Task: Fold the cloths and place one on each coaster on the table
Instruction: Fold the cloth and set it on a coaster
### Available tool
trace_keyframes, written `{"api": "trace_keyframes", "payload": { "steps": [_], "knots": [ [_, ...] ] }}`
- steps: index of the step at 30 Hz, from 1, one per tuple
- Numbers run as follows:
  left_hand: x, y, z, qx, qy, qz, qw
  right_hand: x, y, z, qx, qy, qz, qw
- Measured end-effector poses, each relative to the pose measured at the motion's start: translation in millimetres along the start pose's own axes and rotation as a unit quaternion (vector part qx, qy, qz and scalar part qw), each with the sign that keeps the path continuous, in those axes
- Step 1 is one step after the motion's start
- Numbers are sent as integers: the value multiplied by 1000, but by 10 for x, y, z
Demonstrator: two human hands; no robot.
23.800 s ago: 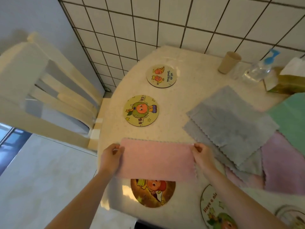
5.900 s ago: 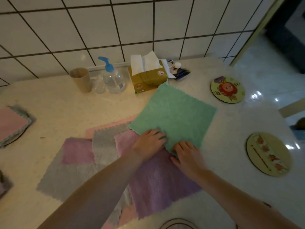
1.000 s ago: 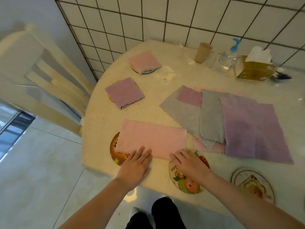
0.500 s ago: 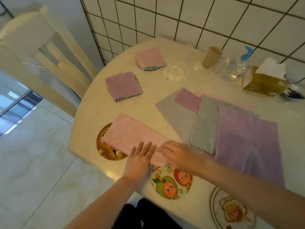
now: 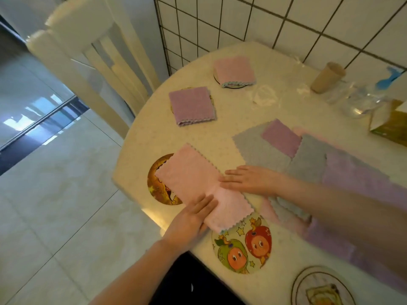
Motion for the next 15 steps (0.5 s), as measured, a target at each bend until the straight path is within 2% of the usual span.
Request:
{"api": "trace_keyframes", "payload": {
  "steps": [3,6,8,10,12,13,15],
  "knots": [
    [1,237,-74,-93,56,-156,982,-28,71,79,-6,-14,132,991],
    [97,419,-94,-184,138,-288,930,-54,236,107,-2,-82,322,943],
    [279,495,-82,-254,217,-397,855,-107,346,190,-36,-133,458,878],
    [458,495,-64,-299,293,-520,745,-188,403,341,-83,-190,545,813],
    [564,470,-40,-315,338,-610,644,-208,420,549,-95,-235,584,771],
    [613,442,-33,-313,355,-628,618,-202,426,651,-101,-250,598,755],
    [697,399,-29,-302,384,-639,594,-178,442,814,-96,-277,599,745]
  ]
}}
Point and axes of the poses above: each hand's wrist, its own z-axis towards the middle knuckle, its own y-axis out of the back of the hand, x = y × z, the point moved 5 cm from there along z, towards the middle knuckle, and after that the axes turned 12 degrees about -y, right-handed, at the moved point
